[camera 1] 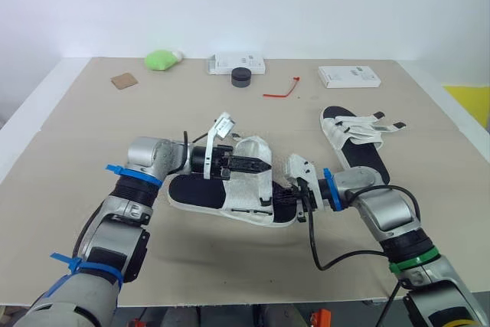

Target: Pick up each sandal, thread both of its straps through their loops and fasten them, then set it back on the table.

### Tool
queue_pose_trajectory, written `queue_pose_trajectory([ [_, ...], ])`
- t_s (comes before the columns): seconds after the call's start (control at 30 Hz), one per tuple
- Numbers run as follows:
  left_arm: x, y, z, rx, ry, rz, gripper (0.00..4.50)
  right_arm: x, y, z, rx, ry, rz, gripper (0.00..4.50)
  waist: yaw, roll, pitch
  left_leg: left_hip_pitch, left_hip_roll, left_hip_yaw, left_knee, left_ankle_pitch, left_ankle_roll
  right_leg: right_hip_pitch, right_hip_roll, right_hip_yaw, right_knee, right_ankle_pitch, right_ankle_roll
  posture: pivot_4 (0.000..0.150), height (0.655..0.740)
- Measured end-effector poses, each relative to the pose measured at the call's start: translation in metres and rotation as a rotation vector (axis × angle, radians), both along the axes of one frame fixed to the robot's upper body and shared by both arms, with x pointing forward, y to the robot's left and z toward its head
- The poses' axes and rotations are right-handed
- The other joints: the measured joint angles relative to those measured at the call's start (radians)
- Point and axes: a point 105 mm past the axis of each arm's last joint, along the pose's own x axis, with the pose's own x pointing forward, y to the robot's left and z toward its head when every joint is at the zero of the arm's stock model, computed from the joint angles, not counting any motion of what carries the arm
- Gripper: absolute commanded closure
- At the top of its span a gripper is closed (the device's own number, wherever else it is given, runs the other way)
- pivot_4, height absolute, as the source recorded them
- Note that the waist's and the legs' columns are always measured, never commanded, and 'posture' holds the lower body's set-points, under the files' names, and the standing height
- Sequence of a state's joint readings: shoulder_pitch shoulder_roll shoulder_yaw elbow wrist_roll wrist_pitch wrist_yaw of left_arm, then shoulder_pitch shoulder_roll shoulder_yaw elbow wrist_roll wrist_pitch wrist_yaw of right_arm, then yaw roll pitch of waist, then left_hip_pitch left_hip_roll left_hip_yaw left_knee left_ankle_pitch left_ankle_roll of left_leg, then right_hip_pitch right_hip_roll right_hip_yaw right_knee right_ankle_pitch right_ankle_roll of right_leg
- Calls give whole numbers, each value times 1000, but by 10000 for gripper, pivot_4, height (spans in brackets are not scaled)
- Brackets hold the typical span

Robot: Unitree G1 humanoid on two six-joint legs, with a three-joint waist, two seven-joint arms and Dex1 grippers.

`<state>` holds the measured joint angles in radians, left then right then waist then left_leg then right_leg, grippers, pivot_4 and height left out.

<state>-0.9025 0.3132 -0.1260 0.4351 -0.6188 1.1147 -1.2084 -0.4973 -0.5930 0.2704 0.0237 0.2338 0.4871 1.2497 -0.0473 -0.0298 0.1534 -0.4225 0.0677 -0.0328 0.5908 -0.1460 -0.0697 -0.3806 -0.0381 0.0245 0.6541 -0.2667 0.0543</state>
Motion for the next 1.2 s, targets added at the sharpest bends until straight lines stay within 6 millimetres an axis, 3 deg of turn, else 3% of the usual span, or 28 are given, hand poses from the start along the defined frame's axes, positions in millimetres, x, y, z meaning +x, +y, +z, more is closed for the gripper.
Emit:
queue_pose_trajectory([
  [0.47,0,31,9,-2,121,-2,44878,0,0,0,-1,1,1,45000,0,0,0,0,0,0,0,0,0,0,0,0,0,0,0,1500,7400],
  [0.9,-14,31,1,12,125,-61,44878,-1,0,-1,-1,5,0,45000,0,0,0,0,0,0,0,0,0,0,0,0,0,0,-1,1500,7400],
  [1.2,-1,30,3,10,154,-11,44878,-1,-1,-1,-2,4,-2,45000,2,0,0,0,0,0,0,0,0,0,0,0,0,0,0,1500,7400],
])
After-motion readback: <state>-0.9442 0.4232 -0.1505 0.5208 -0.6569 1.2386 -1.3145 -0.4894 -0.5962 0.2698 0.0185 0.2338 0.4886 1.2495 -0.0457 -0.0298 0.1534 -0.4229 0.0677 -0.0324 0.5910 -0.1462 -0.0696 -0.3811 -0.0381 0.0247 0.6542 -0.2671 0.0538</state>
